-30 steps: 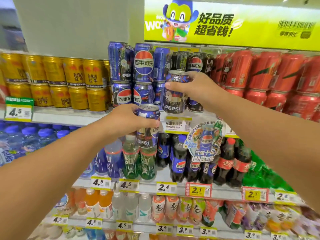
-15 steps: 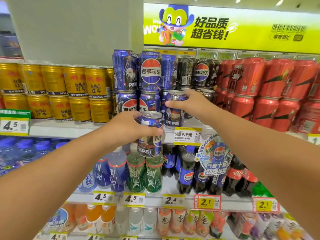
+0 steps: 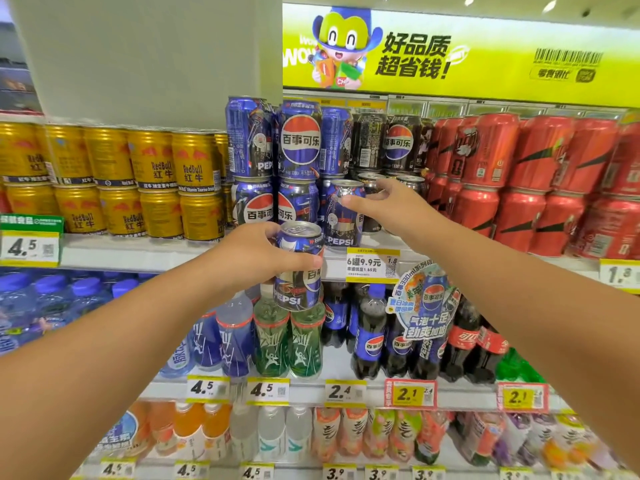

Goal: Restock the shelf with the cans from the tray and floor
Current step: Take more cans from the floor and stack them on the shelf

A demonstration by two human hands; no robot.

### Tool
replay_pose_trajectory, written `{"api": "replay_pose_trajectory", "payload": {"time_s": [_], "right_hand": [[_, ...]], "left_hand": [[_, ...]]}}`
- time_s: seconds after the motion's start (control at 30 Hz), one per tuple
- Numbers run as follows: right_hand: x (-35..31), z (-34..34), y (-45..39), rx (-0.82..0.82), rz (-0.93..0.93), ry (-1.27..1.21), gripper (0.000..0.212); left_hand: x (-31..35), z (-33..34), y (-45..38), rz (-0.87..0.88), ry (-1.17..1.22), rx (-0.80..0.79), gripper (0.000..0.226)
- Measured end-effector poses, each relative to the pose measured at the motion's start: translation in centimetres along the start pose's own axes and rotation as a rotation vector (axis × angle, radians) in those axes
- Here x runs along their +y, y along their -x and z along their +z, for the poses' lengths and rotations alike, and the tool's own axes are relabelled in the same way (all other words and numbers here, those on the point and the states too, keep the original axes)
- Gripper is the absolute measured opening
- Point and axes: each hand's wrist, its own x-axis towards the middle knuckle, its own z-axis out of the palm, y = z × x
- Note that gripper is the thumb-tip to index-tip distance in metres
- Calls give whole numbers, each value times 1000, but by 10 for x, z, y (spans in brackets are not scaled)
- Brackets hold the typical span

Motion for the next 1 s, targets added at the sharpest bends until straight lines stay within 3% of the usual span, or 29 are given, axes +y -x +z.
{"api": "replay_pose_trajectory", "payload": {"time_s": [0.13,0.23,0.37,0.5,0.7,0.8,0.9,1.0], "right_hand": [[-4,-5,40,109,-95,-12,101],[-5,0,66,88,-114,-39,90],[0,14,86,-114,-46,-28,82],[11,38,94,-302,24,-85,92],[9,61,96,-211,-86,-106,41],[6,63,93,-154,-96,-100,35],[8,60,88,-108,-108,-93,42],[5,51,85,-82,-87,-82,51]], "left_hand": [[8,-2,6,-14,9,-2,78],[16,-3,11,-1,13,-18,80],[28,-2,18,24,55,-27,78],[35,0,21,33,69,-25,81],[42,8,25,44,91,-48,57],[41,9,23,50,46,-28,84],[37,6,23,133,-88,-31,87],[29,-1,25,186,-291,-6,117]]}}
